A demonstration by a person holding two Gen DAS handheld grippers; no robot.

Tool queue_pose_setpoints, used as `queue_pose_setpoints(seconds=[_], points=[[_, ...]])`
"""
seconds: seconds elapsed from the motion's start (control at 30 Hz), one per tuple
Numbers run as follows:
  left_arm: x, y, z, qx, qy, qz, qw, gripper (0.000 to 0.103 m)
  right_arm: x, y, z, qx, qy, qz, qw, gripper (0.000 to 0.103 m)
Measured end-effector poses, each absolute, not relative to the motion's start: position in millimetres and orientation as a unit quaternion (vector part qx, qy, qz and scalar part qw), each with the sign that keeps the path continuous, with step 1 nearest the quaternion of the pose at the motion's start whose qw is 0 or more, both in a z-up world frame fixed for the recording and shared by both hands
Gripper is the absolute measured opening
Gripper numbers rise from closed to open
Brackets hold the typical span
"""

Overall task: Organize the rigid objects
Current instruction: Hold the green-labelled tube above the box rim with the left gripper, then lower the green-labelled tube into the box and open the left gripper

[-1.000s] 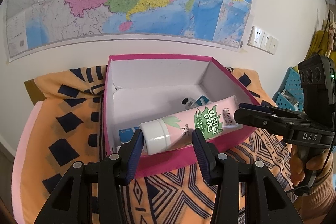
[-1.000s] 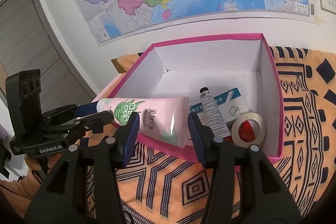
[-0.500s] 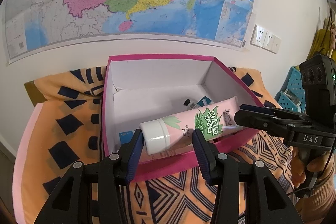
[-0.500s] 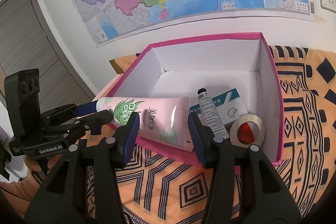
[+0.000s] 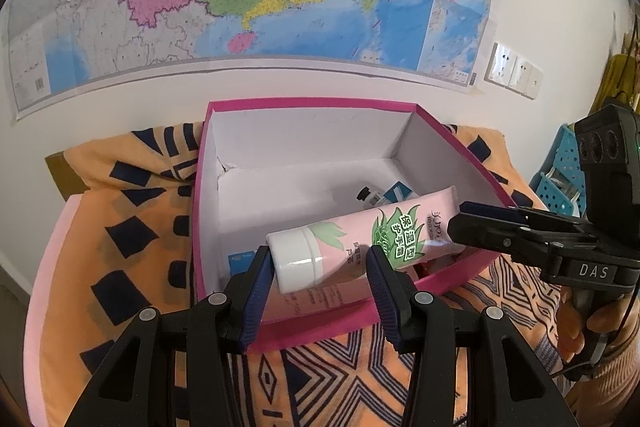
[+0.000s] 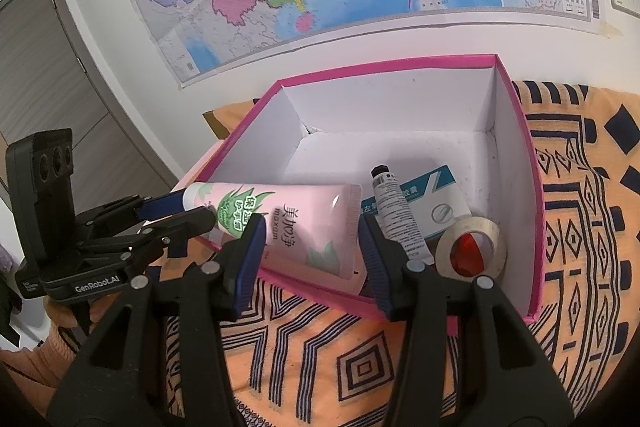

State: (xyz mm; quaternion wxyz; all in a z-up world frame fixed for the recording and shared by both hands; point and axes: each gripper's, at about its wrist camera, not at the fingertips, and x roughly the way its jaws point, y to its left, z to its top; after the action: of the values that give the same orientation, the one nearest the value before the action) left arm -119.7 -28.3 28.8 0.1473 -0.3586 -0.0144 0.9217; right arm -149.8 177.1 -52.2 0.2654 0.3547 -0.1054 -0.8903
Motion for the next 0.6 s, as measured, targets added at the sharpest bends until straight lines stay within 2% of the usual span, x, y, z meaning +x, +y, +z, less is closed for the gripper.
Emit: queue_pose_setpoints(seconds=[0.6], points=[[-131.0,-30.9,17.0,-0.376,-0.001,0.920,0.109,0.049,-167.4,166.5,-65.2,0.382,-0.084,-0.888,0.241,0.051]])
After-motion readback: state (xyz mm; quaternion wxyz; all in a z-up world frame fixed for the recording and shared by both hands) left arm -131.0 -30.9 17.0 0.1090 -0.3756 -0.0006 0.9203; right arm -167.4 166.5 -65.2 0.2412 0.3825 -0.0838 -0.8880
